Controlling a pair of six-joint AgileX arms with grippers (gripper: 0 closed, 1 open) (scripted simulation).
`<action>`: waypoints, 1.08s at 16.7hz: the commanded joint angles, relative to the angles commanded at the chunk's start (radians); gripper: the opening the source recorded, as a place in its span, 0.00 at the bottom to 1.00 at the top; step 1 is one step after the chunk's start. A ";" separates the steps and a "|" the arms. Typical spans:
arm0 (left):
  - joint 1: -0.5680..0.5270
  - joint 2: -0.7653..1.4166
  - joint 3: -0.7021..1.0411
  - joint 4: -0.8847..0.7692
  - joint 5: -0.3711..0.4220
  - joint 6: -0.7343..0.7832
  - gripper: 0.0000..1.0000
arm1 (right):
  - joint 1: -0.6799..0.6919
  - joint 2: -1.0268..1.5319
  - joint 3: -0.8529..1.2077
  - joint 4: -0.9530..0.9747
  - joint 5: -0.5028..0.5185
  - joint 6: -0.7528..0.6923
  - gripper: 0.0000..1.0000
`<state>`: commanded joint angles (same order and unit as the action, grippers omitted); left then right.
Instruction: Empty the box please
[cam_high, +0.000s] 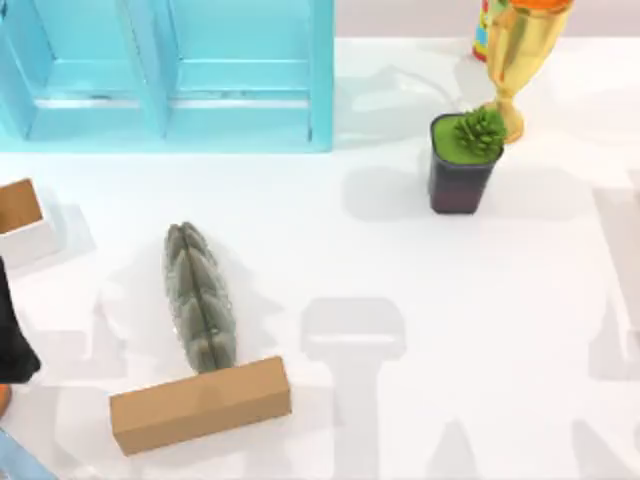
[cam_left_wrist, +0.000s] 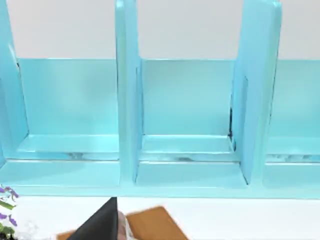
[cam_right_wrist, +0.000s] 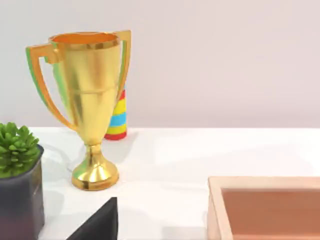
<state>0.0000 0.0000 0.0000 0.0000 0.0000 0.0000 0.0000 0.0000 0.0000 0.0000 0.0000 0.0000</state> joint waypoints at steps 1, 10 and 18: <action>0.000 0.000 0.000 0.000 0.000 0.000 1.00 | 0.000 0.000 0.000 0.000 0.000 0.000 1.00; 0.000 0.000 0.000 0.000 0.000 0.000 1.00 | -0.143 0.379 0.324 -0.304 0.004 -0.134 1.00; 0.000 0.000 0.000 0.000 0.000 0.000 1.00 | -0.386 1.132 0.893 -0.832 0.006 -0.370 1.00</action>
<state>0.0000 0.0000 0.0000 0.0000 0.0000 0.0000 -0.3862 1.1315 0.8926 -0.8321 0.0062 -0.3704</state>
